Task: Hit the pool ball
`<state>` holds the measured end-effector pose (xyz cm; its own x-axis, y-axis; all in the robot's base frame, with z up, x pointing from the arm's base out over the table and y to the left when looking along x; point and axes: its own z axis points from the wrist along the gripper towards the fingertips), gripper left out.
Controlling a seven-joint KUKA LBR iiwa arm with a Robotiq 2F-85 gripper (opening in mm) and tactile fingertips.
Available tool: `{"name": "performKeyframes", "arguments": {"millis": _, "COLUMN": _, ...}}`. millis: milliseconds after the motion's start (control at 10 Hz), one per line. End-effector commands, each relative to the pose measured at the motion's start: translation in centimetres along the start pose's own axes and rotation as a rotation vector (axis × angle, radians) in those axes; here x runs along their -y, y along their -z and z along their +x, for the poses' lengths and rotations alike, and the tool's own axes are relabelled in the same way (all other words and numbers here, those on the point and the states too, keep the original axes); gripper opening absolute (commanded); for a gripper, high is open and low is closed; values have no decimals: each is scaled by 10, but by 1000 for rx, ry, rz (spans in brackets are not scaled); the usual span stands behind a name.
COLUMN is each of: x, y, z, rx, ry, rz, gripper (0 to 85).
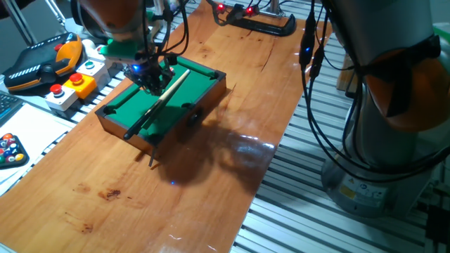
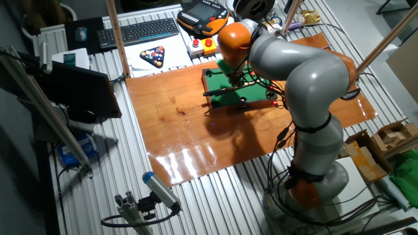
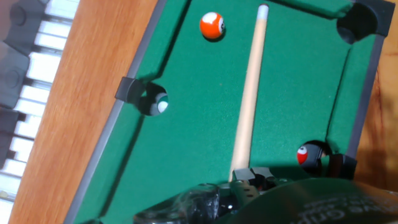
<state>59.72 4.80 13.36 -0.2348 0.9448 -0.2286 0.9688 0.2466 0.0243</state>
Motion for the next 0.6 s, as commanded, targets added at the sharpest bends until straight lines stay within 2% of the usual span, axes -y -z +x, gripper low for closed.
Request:
{"name": "performKeyframes", "arguments": {"millis": 0, "x": -2, "y": -1, "z": 2, "rx": 0, "ry": -3, "rz": -1, "gripper": 7}}
{"name": "performKeyframes", "arguments": {"millis": 200, "x": -5, "y": -1, "z": 9, "rx": -23, "ry": -32, "rz": 3, "gripper": 7}}
{"name": "performKeyframes", "arguments": {"millis": 400, "x": -6, "y": -2, "z": 9, "rx": -39, "ry": -52, "rz": 6, "gripper": 7}}
{"name": "performKeyframes", "arguments": {"millis": 500, "x": -7, "y": -3, "z": 13, "rx": -35, "ry": -62, "rz": 9, "gripper": 7}}
